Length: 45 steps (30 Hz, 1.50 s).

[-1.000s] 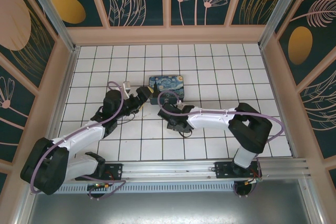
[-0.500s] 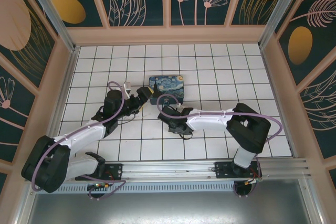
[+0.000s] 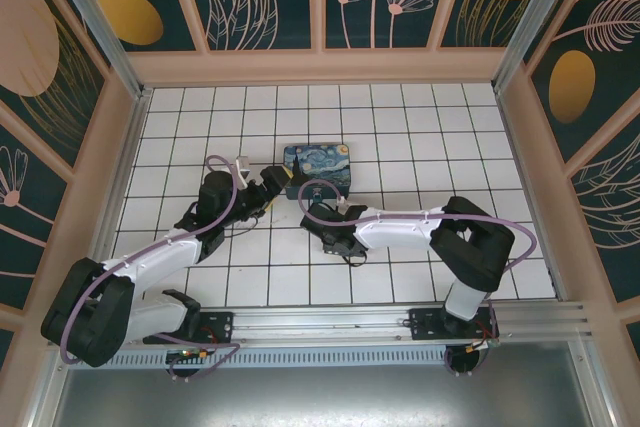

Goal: Unlock the padlock with the key

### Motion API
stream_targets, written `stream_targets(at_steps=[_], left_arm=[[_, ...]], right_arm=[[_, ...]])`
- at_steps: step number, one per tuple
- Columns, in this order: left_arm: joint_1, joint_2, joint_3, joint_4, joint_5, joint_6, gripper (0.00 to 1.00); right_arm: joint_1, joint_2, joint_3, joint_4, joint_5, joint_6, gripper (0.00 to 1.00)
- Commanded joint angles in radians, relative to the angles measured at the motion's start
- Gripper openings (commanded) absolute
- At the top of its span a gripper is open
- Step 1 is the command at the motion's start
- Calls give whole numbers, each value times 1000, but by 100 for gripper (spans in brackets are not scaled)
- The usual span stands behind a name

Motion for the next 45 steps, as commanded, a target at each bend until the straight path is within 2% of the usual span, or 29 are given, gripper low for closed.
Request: stream_targets(at_steps=[1, 9, 13, 26, 34, 39, 45], left_arm=[[0, 7, 17, 15, -9, 19, 99], [0, 6, 12, 15, -9, 21, 99], [0, 6, 12, 13, -9, 22, 99], [0, 3, 18, 29, 28, 11, 99], [0, 13, -21, 226, 110, -125, 98], [0, 26, -44, 309, 140, -150, 89], [0, 77, -71, 414, 205, -167, 66]], right_arm=[[-11, 11, -30, 14, -17, 6, 18], [-17, -4, -41, 32, -24, 10, 0], [-17, -33, -55, 38, -18, 26, 0], [-24, -263, -54, 139, 9, 52, 0], [-46, -334, -34, 215, 41, 179, 0], [-68, -350, -35, 264, 87, 286, 0], [-101, -333, -21, 326, 97, 337, 0]])
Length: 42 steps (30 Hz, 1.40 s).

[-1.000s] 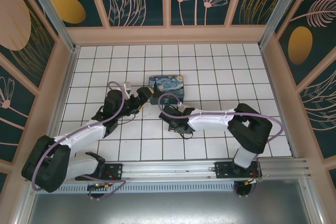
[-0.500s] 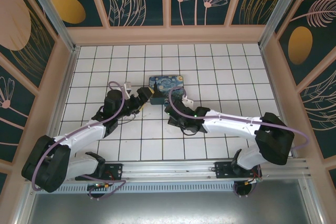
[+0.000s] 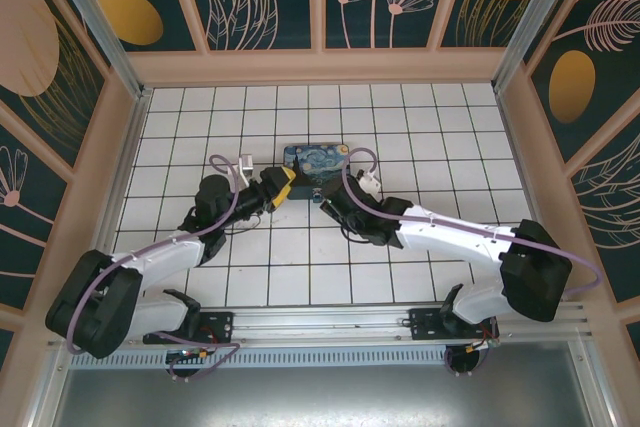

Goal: Unlock the padlock with the key

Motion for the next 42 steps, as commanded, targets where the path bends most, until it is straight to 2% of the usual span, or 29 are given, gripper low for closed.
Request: stream_targets(at_steps=[1, 3, 6, 35, 42], left_arm=[[0, 33, -19, 126, 64, -17, 63], [-2, 46, -21, 135, 69, -18, 57], [-3, 58, -19, 137, 68, -11, 55], [-55, 229, 40, 191, 39, -1, 48], [-59, 256, 45, 203, 33, -1, 41]], right_arm=[[-22, -2, 39, 67, 31, 51, 0], [-28, 13, 51, 73, 25, 52, 0], [-35, 36, 65, 90, 15, 50, 0], [-48, 147, 99, 198, -91, 14, 0], [-48, 147, 100, 200, -98, 8, 0]])
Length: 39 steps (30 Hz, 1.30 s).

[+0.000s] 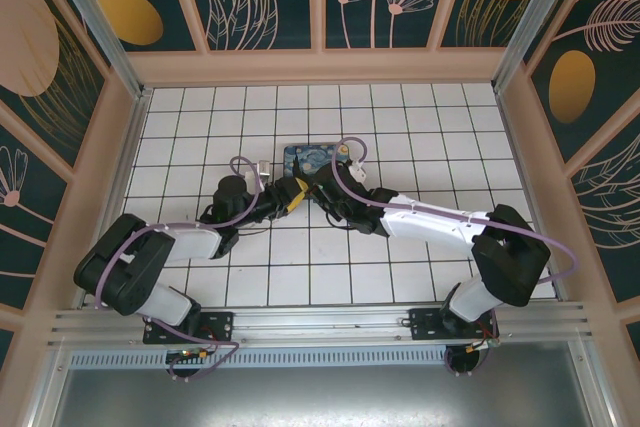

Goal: Unlock the padlock with the key

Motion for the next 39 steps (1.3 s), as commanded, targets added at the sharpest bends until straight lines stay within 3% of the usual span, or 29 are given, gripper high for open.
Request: stream_targets(at_steps=[1, 10, 35, 38, 39], left_arm=[[-8, 20, 23, 58, -3, 15, 40], [-7, 37, 23, 70, -9, 20, 36], [-7, 43, 27, 57, -18, 39, 1], [-8, 37, 32, 38, -20, 55, 0], [-8, 32, 35, 23, -23, 68, 0]], right_arm=[[-5, 5, 31, 19, -11, -17, 0], [12, -9, 10, 20, -14, -16, 0], [27, -23, -9, 23, -8, -5, 0], [26, -38, -18, 11, 4, -4, 0], [26, -56, -27, -4, 19, -1, 9]])
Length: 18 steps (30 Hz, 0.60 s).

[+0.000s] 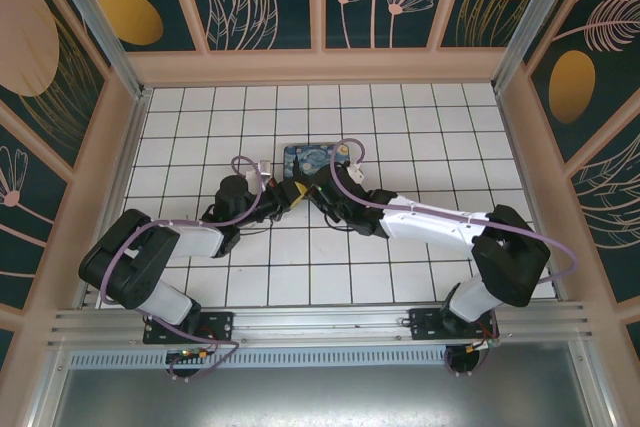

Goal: Unlock the padlock with the key

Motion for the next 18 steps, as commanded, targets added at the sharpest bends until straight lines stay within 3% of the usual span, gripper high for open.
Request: stream_targets(at_steps=[1, 3, 10, 18], left_arm=[[-8, -11, 32, -18, -15, 58, 0], [-7, -35, 47, -88, -28, 113, 0], [-7, -110, 109, -303, -62, 310, 0], [-8, -128, 187, -427, -8, 503, 0]], right_arm=[[11, -68, -31, -23, 46, 3, 20], [8, -128, -77, -37, 75, 14, 39], [-29, -339, -238, 9, 111, -52, 67], [-111, -436, -356, 324, -79, -406, 66]])
